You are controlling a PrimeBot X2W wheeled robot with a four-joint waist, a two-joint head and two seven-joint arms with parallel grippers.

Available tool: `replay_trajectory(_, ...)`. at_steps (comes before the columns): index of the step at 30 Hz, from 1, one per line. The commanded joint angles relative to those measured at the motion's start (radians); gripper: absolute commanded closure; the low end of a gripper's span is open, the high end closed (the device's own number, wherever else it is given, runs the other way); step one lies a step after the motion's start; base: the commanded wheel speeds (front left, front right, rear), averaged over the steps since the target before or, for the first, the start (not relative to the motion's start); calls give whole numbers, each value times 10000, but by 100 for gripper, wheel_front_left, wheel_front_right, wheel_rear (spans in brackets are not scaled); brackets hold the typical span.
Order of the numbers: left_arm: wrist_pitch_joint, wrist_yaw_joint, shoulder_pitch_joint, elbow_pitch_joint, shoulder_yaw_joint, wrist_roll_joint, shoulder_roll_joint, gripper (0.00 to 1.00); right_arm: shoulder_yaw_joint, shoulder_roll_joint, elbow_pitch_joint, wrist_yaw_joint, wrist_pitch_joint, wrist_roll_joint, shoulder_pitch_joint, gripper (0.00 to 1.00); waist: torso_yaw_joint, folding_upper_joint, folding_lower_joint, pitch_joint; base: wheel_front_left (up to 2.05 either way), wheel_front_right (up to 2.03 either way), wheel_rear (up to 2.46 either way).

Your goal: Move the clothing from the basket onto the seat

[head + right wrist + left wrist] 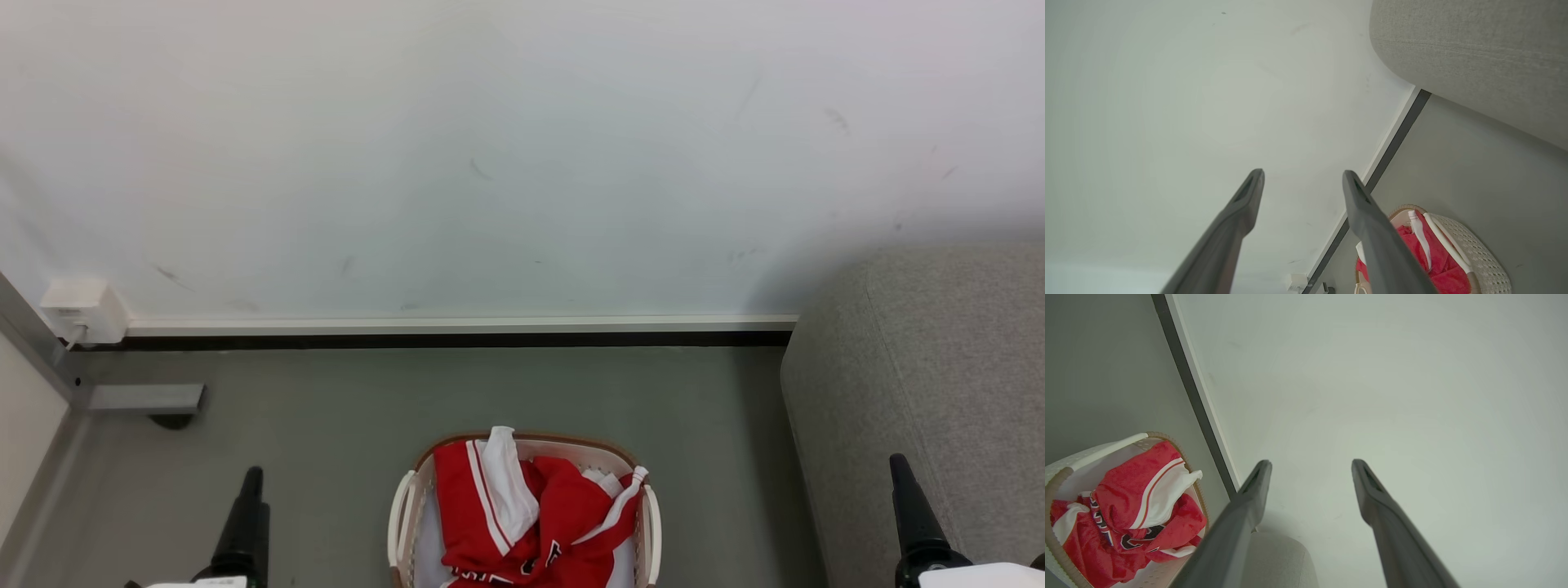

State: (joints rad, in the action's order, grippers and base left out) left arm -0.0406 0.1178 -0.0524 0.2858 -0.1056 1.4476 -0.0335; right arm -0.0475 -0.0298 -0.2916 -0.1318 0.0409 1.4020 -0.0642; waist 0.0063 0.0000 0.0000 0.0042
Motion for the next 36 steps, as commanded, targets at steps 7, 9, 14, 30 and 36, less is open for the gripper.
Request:
replay_trajectory(7,391,-230,20,-420,39,-1751,-95,0,241,-87,374,4,-387,-2398,-323,0,37,0,0,10,0,0,0)
replay_trajectory(9,466,-293,52,-478,76,-2153,-99,0,295,-92,411,4,-471,-2967,-314,0,46,0,0,11,0,0,0)
replay_trajectory(14,662,-403,136,-630,175,-3271,-108,0,438,-105,433,5,-668,-4296,-296,0,67,0,0,11,0,0,0)
replay_trajectory(30,1232,-264,455,-1234,593,-6662,-133,0,813,-141,202,8,-1238,-7175,-281,0,117,0,0,19,0,0,0)
replay_trajectory(36,1430,-262,559,-1407,689,-7545,-163,0,890,-152,41,9,-1426,-8018,-305,0,132,0,0,24,0,0,0)
